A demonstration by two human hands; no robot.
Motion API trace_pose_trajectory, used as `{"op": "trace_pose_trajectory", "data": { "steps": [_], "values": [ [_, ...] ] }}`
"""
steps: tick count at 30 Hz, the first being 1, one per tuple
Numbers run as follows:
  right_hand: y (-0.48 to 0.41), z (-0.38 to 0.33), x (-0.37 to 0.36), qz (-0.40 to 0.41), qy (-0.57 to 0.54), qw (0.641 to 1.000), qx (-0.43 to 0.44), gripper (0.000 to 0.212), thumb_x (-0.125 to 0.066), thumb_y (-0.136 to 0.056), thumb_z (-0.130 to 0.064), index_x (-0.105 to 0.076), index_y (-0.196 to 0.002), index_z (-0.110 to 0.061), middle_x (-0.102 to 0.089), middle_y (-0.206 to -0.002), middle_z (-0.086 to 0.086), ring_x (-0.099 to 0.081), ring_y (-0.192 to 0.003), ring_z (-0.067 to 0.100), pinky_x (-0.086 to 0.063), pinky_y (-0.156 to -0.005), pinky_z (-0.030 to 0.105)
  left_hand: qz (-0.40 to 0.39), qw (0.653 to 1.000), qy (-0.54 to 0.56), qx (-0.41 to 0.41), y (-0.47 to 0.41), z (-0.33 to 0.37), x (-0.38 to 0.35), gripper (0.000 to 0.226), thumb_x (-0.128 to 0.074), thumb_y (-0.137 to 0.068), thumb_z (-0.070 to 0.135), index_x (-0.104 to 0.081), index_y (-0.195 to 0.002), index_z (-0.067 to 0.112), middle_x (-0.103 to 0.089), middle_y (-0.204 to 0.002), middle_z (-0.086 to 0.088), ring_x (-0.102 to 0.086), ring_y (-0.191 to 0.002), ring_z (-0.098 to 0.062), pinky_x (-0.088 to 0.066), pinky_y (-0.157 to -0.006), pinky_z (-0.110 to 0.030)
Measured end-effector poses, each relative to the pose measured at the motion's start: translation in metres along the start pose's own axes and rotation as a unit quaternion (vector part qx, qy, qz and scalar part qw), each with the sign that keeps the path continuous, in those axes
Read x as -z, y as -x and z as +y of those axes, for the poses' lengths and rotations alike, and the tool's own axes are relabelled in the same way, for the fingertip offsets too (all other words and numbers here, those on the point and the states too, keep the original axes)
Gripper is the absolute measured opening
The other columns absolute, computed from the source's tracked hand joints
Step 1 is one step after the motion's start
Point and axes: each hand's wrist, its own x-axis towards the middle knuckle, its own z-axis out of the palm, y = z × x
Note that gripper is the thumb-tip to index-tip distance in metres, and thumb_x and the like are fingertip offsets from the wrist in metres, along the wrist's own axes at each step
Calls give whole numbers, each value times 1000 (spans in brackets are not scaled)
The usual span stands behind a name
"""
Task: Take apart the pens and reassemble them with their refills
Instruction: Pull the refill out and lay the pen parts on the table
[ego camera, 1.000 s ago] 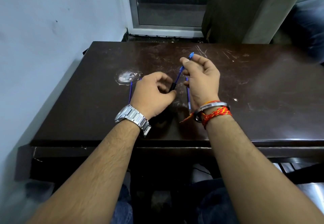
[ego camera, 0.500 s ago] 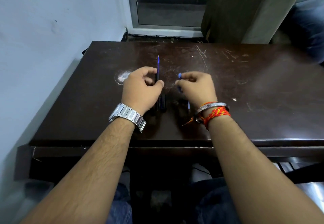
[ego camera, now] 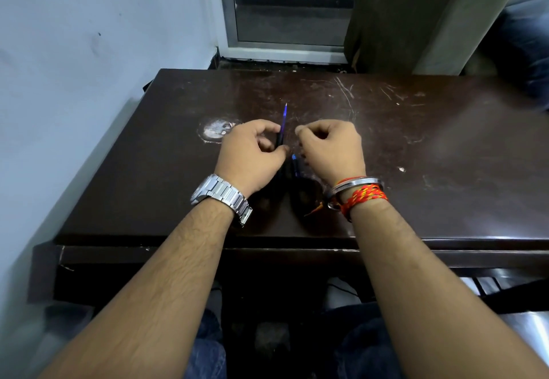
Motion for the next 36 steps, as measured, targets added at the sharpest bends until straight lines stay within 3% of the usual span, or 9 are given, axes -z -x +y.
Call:
{"op": "trace_pose_trajectory", "data": {
  "steps": [3,8,10,13,16,19,25,31,36],
  "values": [
    [0,-1,-3,-53,-106,993,-24,27,-70,-75,-48,-75,-66,-24,-72,-63,0,-71,-67,22,-61,-75,48,-23,1000,0,-12,2,4,0,23,-76,-75,18,-72,-95,25,-73,-72,3,-68,-62,-10,-56,-65,-30],
    [-1,1,-3,-64,-123,990,-6,20,-74,-80,-31,-73,-63,-21,-61,-50,-4,-55,-51,12,-52,-60,37,-36,999,-7,-21,5,6,-3,16,-75,-73,16,-74,-89,17,-74,-72,-4,-71,-71,-21,-58,-71,-37],
    [-3,-1,0,-26,-190,981,-20,23,-73,-84,-23,-71,-61,-19,-60,-52,0,-53,-48,13,-47,-54,32,-42,999,-15,-19,5,5,-3,17,-77,-72,19,-74,-88,20,-74,-73,1,-71,-70,-12,-57,-69,-30],
    [-7,-4,8,55,-293,954,-24,18,-68,-90,-19,-69,-75,-10,-63,-62,5,-57,-49,11,-48,-47,25,-31,999,-28,7,2,3,0,13,-80,-69,26,-74,-80,27,-70,-67,10,-64,-59,2,-49,-58,-15],
    [-9,-3,16,115,-333,936,-14,19,-65,-93,-18,-67,-78,-8,-60,-58,1,-58,-51,12,-51,-50,25,47,997,-16,57,-1,2,5,5,-75,-69,26,-70,-70,26,-68,-58,6,-62,-51,-3,-47,-54,-17],
    [-10,0,18,139,-311,940,-18,20,-64,-94,-20,-67,-75,-12,-58,-55,-3,-55,-51,11,-51,-54,27,88,992,25,87,-3,2,5,8,-65,-72,26,-67,-64,24,-72,-62,-2,-70,-59,-19,-56,-57,-28],
    [-7,1,9,81,-239,968,-3,26,-67,-92,-24,-68,-66,-20,-58,-49,-7,-54,-45,6,-53,-51,27,-2,1000,25,9,3,11,-7,11,-66,-74,33,-73,-67,30,-70,-64,16,-64,-63,0,-49,-58,-17],
    [-7,2,9,51,-241,969,-13,20,-70,-90,-22,-70,-70,-19,-62,-50,-6,-59,-48,6,-59,-58,29,-28,997,78,7,5,11,-6,9,-72,-80,29,-75,-71,29,-63,-51,21,-54,-47,6,-39,-48,-9],
    [-3,-1,6,-62,-254,965,-31,5,-74,-86,-10,-74,-81,-8,-64,-62,8,-61,-52,9,-54,-55,22,1,999,51,2,4,10,-5,6,-74,-81,27,-76,-76,27,-74,-69,7,-69,-67,-6,-54,-64,-22]
  ]
}}
